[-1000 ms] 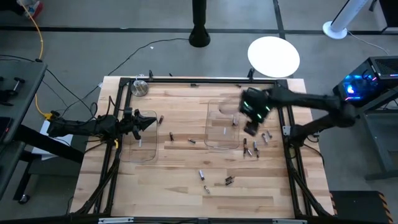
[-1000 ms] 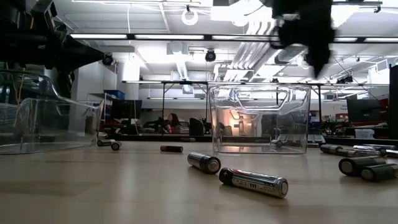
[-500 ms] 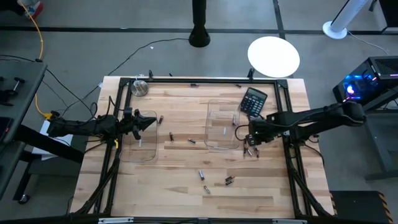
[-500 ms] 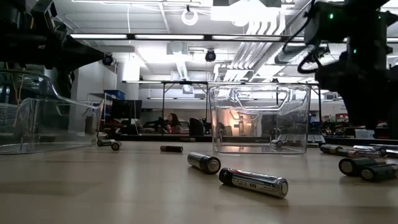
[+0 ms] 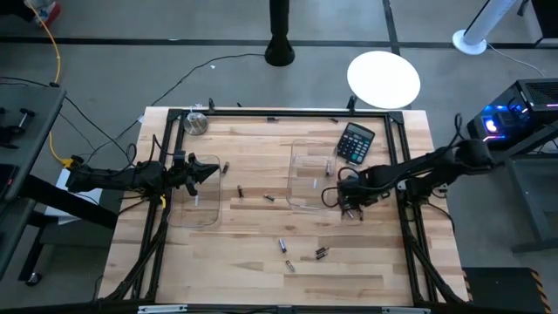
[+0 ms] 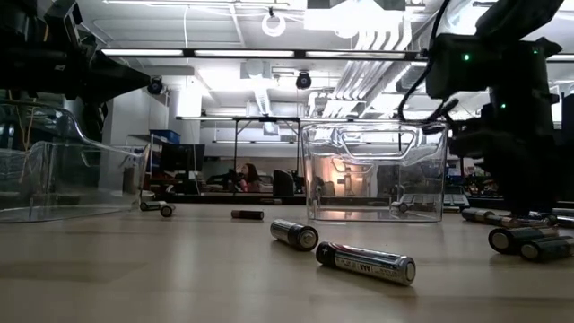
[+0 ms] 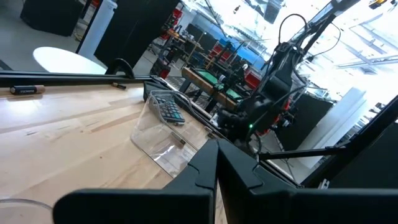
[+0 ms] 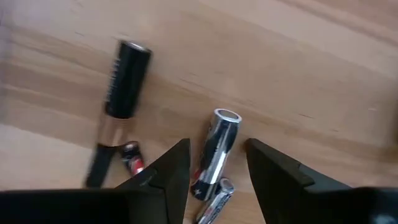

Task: Sort batteries
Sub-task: Put the silver battery into the right transparent bin

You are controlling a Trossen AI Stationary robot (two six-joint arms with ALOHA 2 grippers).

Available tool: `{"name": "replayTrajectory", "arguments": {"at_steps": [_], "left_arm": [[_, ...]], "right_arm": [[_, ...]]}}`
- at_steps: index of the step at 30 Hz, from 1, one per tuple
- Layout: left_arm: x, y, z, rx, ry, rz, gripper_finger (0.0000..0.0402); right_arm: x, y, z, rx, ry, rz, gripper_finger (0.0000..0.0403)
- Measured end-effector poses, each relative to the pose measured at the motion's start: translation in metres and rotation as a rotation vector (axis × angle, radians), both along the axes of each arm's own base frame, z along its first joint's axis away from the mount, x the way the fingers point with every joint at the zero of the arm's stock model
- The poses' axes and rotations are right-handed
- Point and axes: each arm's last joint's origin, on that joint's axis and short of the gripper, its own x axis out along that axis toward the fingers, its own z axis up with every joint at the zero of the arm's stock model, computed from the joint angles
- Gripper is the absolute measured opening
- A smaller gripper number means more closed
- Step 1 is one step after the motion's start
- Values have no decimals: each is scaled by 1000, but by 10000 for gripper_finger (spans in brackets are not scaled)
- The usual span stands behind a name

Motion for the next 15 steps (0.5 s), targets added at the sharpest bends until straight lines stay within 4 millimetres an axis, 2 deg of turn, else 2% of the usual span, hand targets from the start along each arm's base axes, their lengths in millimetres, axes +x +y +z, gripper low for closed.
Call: {"name": "replayTrajectory", "arguments": {"at_steps": [4, 8, 11, 15], "left_arm": [[0, 0, 0, 0, 0, 0, 0], [0, 0, 0, 0, 0, 0, 0], [0, 0, 0, 0, 0, 0, 0], [0, 0, 0, 0, 0, 0, 0]], "right_arm": [[3, 3, -7, -11, 29, 41, 125], [1, 5, -3, -47, 20, 69, 30], [-6, 2, 14, -122, 47, 69, 24], [-4, -3, 65, -290, -67, 57, 20]]}}
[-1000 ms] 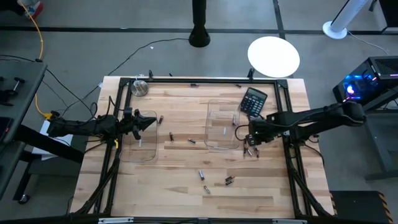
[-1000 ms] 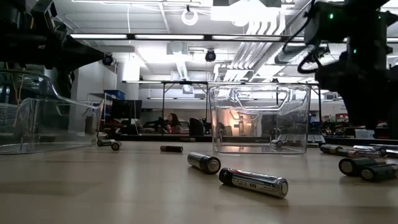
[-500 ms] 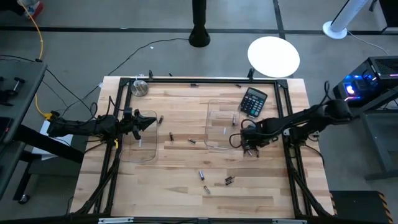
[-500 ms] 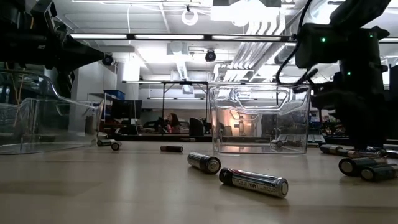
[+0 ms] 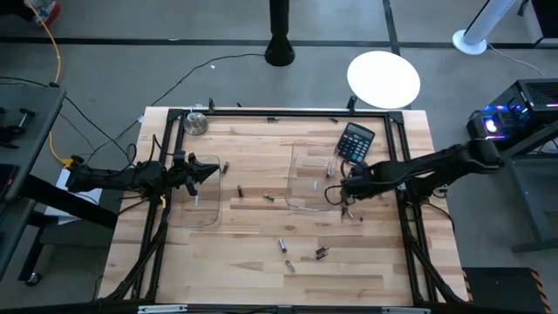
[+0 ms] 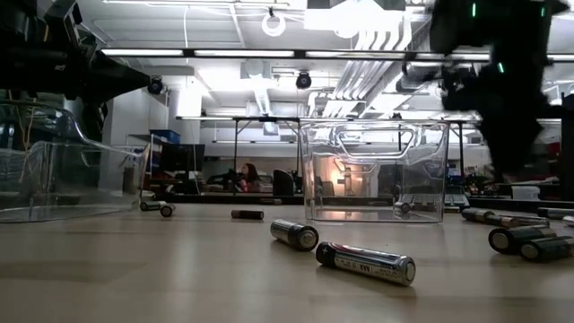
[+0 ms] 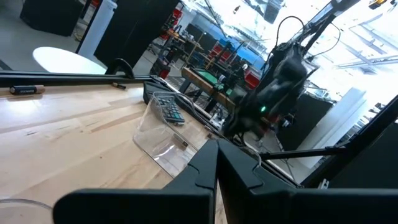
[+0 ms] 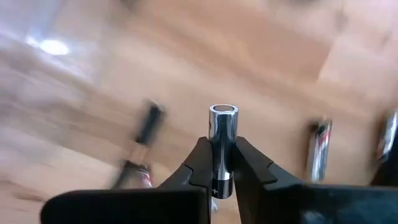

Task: Sort batteries
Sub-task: Put the silver battery into the right transparent bin

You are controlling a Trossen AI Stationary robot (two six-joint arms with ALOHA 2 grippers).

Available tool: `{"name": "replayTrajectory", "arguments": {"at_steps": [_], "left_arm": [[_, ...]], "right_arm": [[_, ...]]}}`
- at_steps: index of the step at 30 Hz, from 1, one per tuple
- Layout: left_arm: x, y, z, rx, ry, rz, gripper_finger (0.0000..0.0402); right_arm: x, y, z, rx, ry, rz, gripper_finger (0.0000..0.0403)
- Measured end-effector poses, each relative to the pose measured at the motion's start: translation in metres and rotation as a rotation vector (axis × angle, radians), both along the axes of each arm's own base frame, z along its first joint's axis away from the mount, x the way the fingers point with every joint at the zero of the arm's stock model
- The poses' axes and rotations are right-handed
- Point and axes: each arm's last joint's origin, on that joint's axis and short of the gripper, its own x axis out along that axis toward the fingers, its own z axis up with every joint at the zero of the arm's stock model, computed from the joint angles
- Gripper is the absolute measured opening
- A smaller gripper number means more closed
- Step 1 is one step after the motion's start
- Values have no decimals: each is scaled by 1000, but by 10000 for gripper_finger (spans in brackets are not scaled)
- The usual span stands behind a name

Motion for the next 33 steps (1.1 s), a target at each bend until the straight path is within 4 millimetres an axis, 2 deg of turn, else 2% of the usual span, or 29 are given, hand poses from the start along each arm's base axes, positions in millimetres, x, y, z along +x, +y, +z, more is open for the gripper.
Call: {"name": "replayTrajectory", "arguments": {"at_steps": [2, 5, 9, 12, 17, 19, 22, 24, 27, 29, 33], "left_arm": [[0, 0, 0, 0, 1, -1, 0], [0, 0, 0, 0, 0, 0, 0], [0, 0, 0, 0, 0, 0, 0], [0, 0, 0, 0, 0, 0, 0], [0, 0, 0, 0, 0, 0, 0], [0, 0, 0, 0, 0, 0, 0], [0, 0, 0, 0, 1, 0, 0], [0, 0, 0, 0, 0, 0, 0], [0, 0, 0, 0, 1, 0, 0], [0, 0, 0, 0, 0, 0, 0], [0, 0, 0, 0, 0, -1, 0]], "right_arm": [[3, -3, 23, -108, -119, 6, 20], [25, -6, 47, -179, -388, 56, 20], [52, -6, 43, -140, -491, 150, 20], [63, -5, 29, -106, -452, 195, 29], [67, -3, 23, -73, -422, 212, 117], [66, -3, 29, -48, -408, 238, 153], [58, -1, 50, 2, -388, 343, 192], [47, 5, 63, 31, -344, 344, 201], [27, 23, 72, 85, -275, 337, 201], [14, 38, 69, 135, -234, 331, 198], [-5, 67, 38, 201, -141, 279, 192]]}}
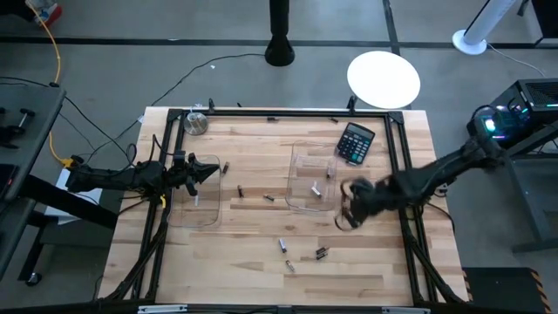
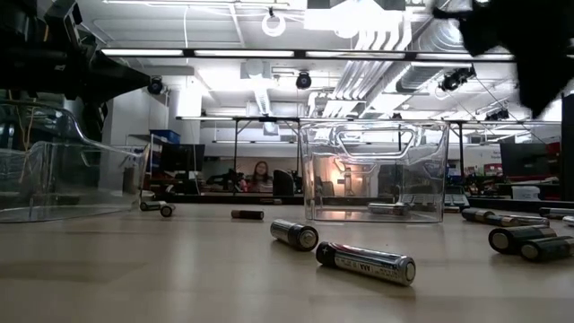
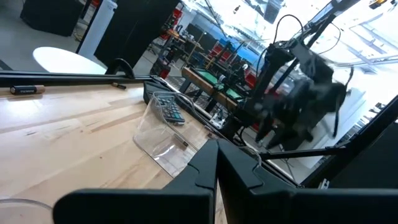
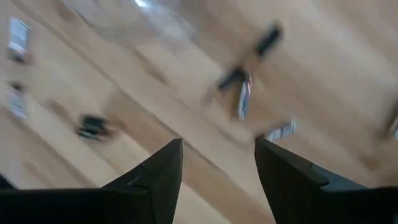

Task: Sort batteries
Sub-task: Put the silver battery into the right transparent bin

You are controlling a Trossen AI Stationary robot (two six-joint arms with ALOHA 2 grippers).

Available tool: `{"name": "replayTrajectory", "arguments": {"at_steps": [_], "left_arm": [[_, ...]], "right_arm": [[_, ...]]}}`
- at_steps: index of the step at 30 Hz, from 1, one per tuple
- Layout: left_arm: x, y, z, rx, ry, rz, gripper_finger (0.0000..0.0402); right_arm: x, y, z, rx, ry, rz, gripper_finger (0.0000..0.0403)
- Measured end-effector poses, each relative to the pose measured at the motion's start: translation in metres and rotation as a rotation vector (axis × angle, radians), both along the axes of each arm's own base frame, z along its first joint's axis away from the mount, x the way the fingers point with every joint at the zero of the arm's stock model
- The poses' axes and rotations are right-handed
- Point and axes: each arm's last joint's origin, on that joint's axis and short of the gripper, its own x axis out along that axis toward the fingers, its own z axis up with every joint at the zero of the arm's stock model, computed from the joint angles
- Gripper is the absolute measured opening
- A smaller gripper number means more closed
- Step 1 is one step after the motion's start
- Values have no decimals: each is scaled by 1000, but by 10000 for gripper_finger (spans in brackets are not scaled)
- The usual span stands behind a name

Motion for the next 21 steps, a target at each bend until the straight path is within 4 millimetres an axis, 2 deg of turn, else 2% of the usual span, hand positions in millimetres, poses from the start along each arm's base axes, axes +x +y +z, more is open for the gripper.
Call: {"name": "replayTrajectory", "arguments": {"at_steps": [4, 10, 15, 21], "left_arm": [[0, 0, 0, 0, 0, 0, 0], [0, 0, 0, 0, 0, 0, 0], [0, 0, 0, 0, 0, 0, 0], [0, 0, 0, 0, 0, 0, 0]], "right_arm": [[-6, 2, -36, 0, 24, -28, 190], [-9, -18, -79, -11, 22, -57, 190], [-10, -27, -90, -8, 12, -55, 190], [-2, -24, -89, 12, -76, -15, 190]]}}
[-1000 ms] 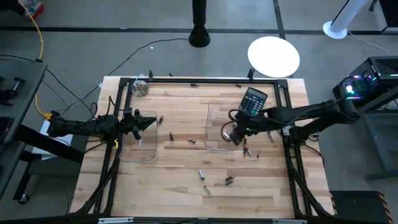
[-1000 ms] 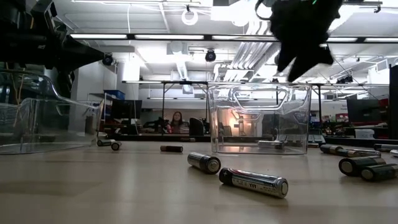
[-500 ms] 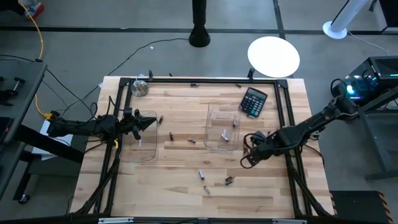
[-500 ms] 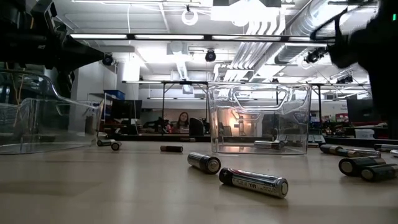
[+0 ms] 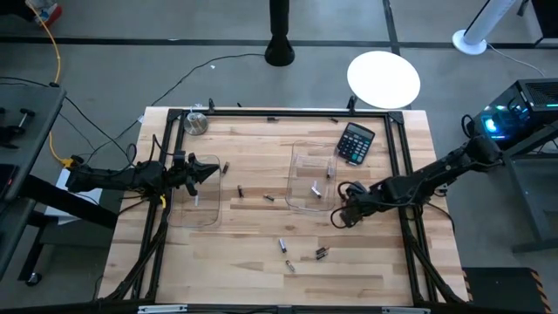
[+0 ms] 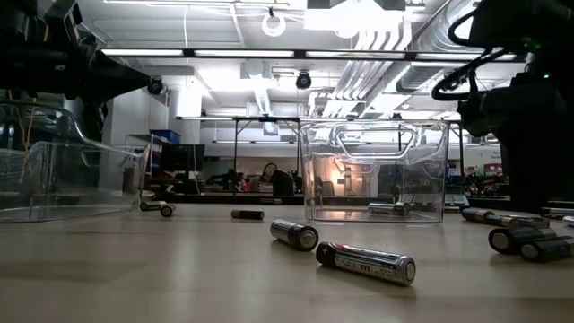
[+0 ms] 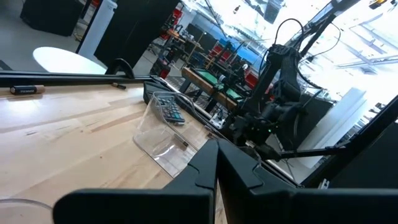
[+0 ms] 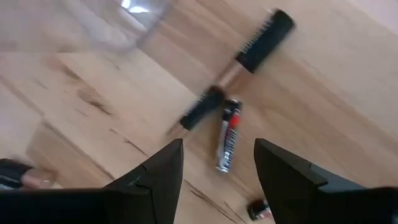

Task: Sort batteries
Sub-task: Put the silver battery into the right transparent bin

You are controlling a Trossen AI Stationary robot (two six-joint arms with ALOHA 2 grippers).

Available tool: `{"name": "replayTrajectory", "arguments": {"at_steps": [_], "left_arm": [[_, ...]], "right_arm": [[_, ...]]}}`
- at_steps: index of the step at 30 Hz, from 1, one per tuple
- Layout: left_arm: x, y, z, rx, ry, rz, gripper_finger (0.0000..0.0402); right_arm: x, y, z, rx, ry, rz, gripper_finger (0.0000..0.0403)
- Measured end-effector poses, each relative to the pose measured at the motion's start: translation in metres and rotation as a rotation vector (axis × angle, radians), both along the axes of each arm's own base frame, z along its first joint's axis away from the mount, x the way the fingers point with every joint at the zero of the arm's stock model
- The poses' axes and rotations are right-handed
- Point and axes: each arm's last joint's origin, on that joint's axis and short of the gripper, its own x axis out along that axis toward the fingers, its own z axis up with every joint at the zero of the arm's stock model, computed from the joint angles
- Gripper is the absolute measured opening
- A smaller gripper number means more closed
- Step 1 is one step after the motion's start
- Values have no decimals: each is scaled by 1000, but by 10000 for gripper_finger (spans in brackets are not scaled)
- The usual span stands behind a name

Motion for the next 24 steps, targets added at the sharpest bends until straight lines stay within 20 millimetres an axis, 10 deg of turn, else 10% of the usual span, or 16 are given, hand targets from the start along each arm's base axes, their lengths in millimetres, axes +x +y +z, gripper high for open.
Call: {"name": "replayTrajectory", "arguments": {"at_steps": [17, 24], "left_arm": [[0, 0, 0, 0, 0, 0, 0], [0, 0, 0, 0, 0, 0, 0]], "right_arm": [[2, 1, -22, -67, 163, 41, 180], [1, 0, -20, -76, 201, 109, 23]]}}
